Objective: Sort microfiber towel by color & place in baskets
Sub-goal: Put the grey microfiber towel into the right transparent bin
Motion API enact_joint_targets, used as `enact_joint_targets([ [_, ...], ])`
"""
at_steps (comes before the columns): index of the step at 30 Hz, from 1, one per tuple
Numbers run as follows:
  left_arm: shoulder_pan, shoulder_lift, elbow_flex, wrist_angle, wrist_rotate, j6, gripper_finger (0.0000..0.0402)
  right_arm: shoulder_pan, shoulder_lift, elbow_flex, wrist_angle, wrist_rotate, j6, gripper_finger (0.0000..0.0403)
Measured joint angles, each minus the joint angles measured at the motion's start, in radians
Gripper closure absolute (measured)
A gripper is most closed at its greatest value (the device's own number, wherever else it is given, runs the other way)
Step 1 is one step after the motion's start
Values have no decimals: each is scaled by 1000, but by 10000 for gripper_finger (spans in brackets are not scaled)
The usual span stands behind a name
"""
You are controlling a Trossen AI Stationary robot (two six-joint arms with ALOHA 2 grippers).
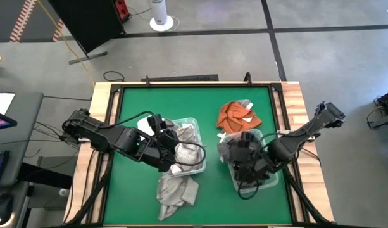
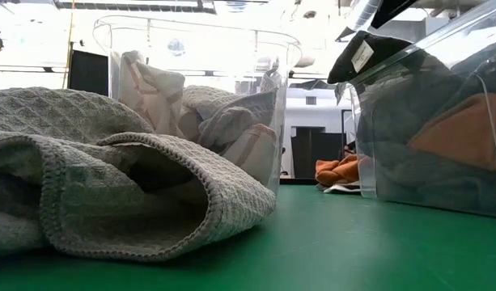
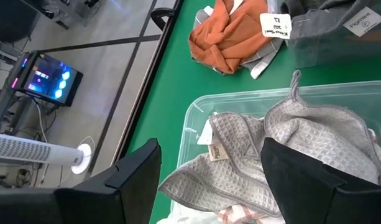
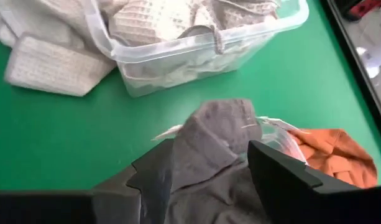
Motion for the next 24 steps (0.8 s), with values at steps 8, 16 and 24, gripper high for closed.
enact_joint_targets([
  [8, 19, 0, 0, 1, -9, 9, 136, 21, 80, 0, -11, 18, -5, 171],
  [16, 18, 0, 0, 5, -10, 12, 136, -21, 152, 2, -11, 73, -74, 171],
  [24, 18, 0, 0, -10, -9, 13, 136, -44, 146, 2, -11, 116, -114, 225],
])
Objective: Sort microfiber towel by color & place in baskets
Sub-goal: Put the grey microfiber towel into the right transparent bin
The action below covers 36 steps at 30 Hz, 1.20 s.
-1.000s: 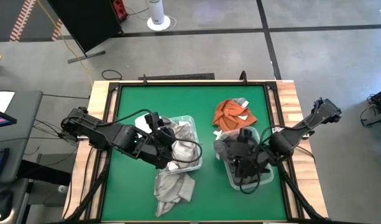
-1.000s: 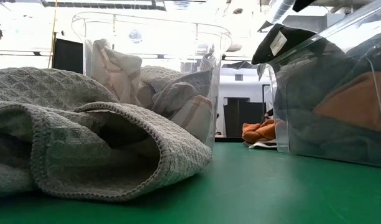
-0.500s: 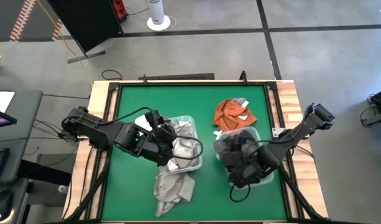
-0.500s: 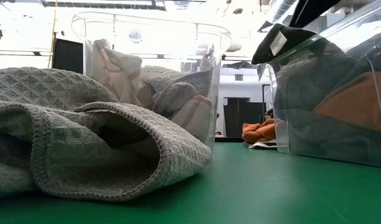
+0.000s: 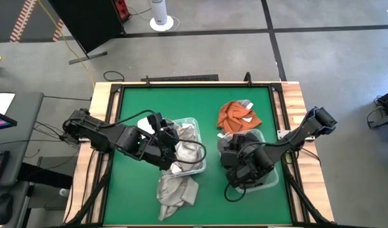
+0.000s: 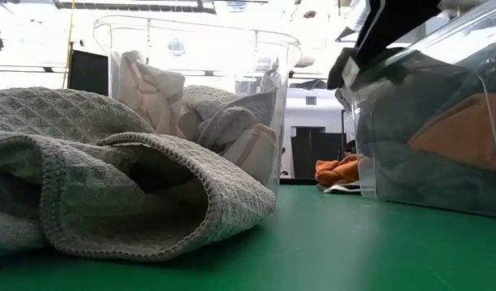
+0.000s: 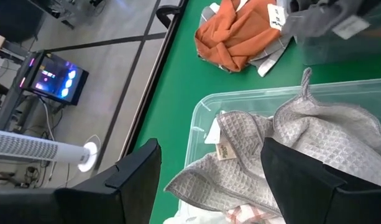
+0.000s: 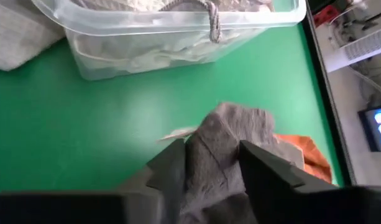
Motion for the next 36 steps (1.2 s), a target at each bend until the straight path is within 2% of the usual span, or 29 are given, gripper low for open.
enact_joint_targets([
  [3, 0, 0, 0, -1, 0, 0, 136, 0, -22, 2, -17, -4, 0, 274],
  [8, 0, 0, 0, -1, 0, 0, 136, 0, -40, 2, -24, -85, 1, 373],
  [9, 0, 0, 0, -1, 0, -1, 136, 2, -45, 6, -33, -98, 1, 382],
  [13, 0, 0, 0, 0, 1, -1, 136, 26, -63, 71, -171, -109, 76, 378],
  [16, 0, 0, 0, 0, 1, -1, 136, 49, -82, 128, -375, -105, 193, 377],
  [18, 0, 0, 0, 0, 1, -1, 136, 46, -95, 142, -500, -168, 285, 380],
  [20, 0, 0, 0, 2, 1, -1, 136, 30, -108, 132, -561, -287, 341, 381],
  [23, 0, 0, 0, 20, 1, 8, 136, 5, -149, 67, -505, -490, 313, 379],
  [25, 0, 0, 0, 32, 1, 15, 136, -15, -162, 11, -492, -567, 287, 378],
  [29, -2, 0, 0, 40, 1, 22, 136, -67, -168, -104, -431, -603, 247, 378],
  [34, -2, 0, 0, 39, 1, 26, 136, -110, -168, -220, -187, -669, 140, 372],
  [36, -2, 0, 0, 38, 1, 31, 136, -124, -167, -241, -150, -689, 109, 362],
])
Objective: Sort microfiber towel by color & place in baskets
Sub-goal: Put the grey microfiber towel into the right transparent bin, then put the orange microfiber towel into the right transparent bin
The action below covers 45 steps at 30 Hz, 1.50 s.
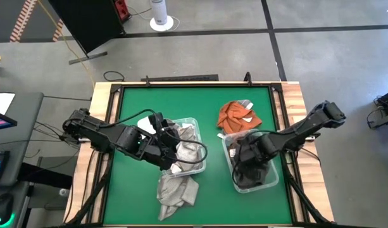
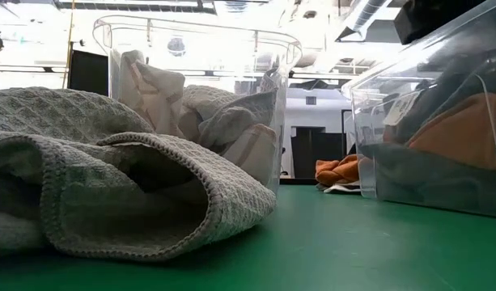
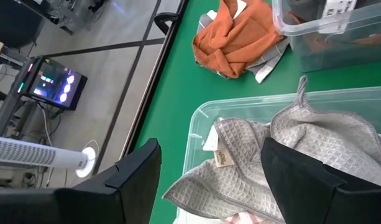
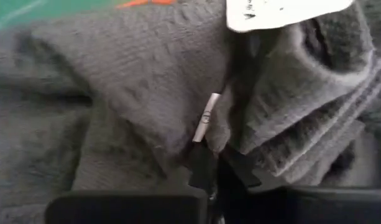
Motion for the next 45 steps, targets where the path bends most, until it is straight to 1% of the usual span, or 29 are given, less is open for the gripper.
enact_joint_targets([
  [2, 0, 0, 0, 0, 0, 7, 136, -14, 0, -1, -13, -5, -15, 346],
  [4, 0, 0, 0, 0, 0, 12, 136, -29, 1, 21, -64, -8, -16, 327],
  [9, 0, 0, 0, 1, -1, 18, 136, -29, 0, 129, -163, -4, -2, 277],
  [16, 0, 0, 0, 0, -1, 2, 136, -5, 1, 347, -304, 81, 31, 208],
  [20, 0, 0, 0, 0, -1, -5, 136, 1, 0, 463, -393, 149, 50, 184],
  [23, 0, 0, -17, 15, -4, -5, 136, 2, -3, 522, -401, 206, 12, 176],
  [27, 0, 2, -103, 92, -4, 34, 136, -12, -20, 554, -401, 311, -85, 175],
  [29, 0, 1, -159, 168, -7, 59, 136, -28, -34, 554, -401, 366, -128, 175],
  [31, 0, 1, -219, 268, -8, 97, 136, -58, -49, 554, -394, 388, -168, 175],
  [34, 0, 2, -286, 404, 20, 156, 136, -123, -71, 554, -361, 388, -223, 175],
  [38, 1, 2, -343, 553, 53, 238, 136, -225, -87, 554, -297, 385, -327, 175],
  [41, 2, 2, -382, 650, 69, 287, 136, -320, -88, 540, -233, 330, -420, 175],
  [45, 2, -2, -437, 745, 76, 316, 136, -457, -82, 477, -112, 236, -522, 175],
])
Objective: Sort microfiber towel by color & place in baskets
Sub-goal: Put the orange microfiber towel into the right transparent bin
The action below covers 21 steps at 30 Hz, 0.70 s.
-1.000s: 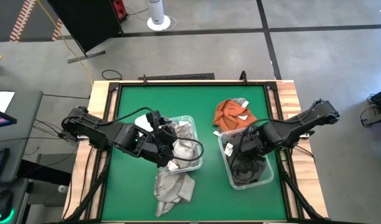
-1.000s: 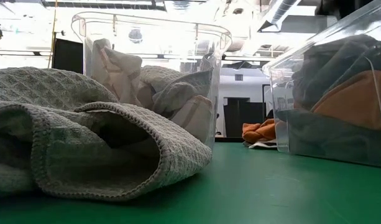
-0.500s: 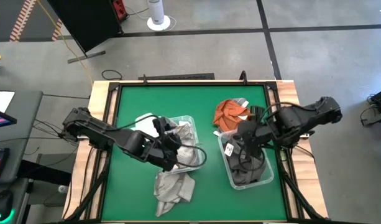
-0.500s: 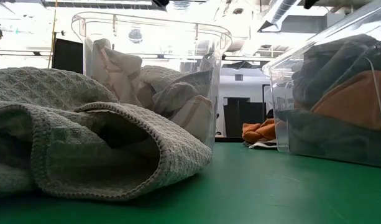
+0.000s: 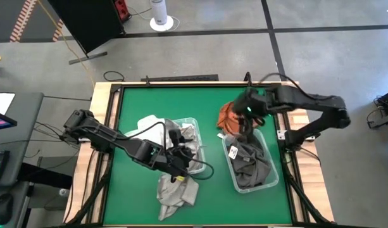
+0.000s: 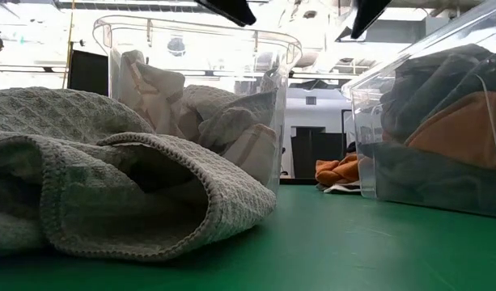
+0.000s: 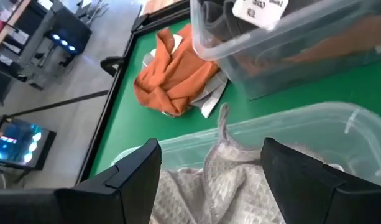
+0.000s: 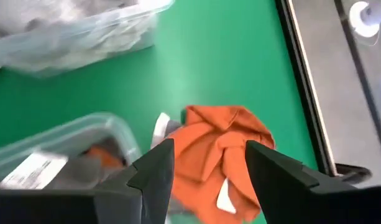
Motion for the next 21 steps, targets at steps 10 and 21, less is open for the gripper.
enact_joint_targets([
  [10, 0, -2, -200, 201, 10, -47, 136, -287, 123, -77, 114, -101, -52, 175],
  [21, -15, -73, -254, 318, 1, 61, 136, -442, 380, -77, 116, -257, -110, 175],
])
